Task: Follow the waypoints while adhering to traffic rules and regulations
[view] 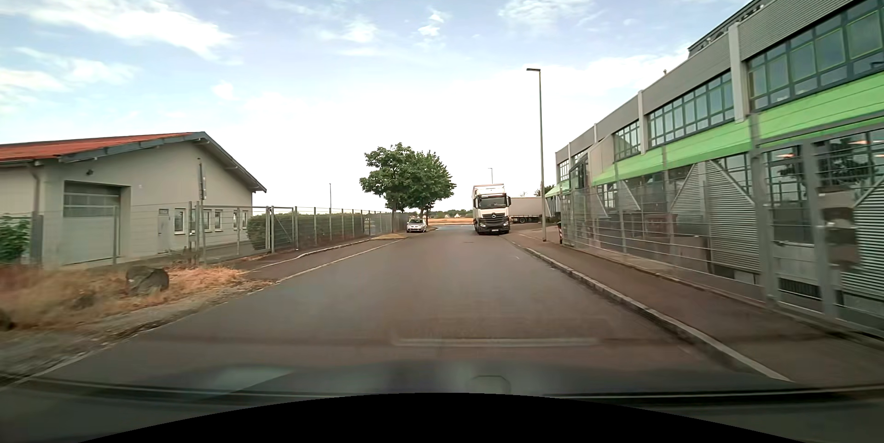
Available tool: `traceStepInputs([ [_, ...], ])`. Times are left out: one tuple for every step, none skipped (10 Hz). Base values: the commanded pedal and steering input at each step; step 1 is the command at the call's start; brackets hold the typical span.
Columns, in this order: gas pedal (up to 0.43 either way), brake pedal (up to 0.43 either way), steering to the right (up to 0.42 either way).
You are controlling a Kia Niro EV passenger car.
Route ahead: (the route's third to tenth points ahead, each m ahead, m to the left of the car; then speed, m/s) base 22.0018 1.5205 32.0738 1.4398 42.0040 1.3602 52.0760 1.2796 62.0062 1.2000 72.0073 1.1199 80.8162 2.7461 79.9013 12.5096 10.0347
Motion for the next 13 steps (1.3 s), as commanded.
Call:
traceStepInputs([
  [0.079, 0.0, -0.032],
  [0.079, 0.0, -0.031],
  [0.087, 0.0, -0.025],
  [0.087, 0.0, -0.019],
  [0.087, 0.0, -0.014],
  [0.087, 0.0, -0.009],
  [0.087, 0.0, -0.009],
  [0.087, 0.0, -0.008],
  [0.087, 0.0, -0.007],
  [0.087, 0.0, -0.007],
  [0.087, 0.0, -0.007],
  [0.087, 0.0, -0.006],
  [0.087, 0.0, -0.006],
])
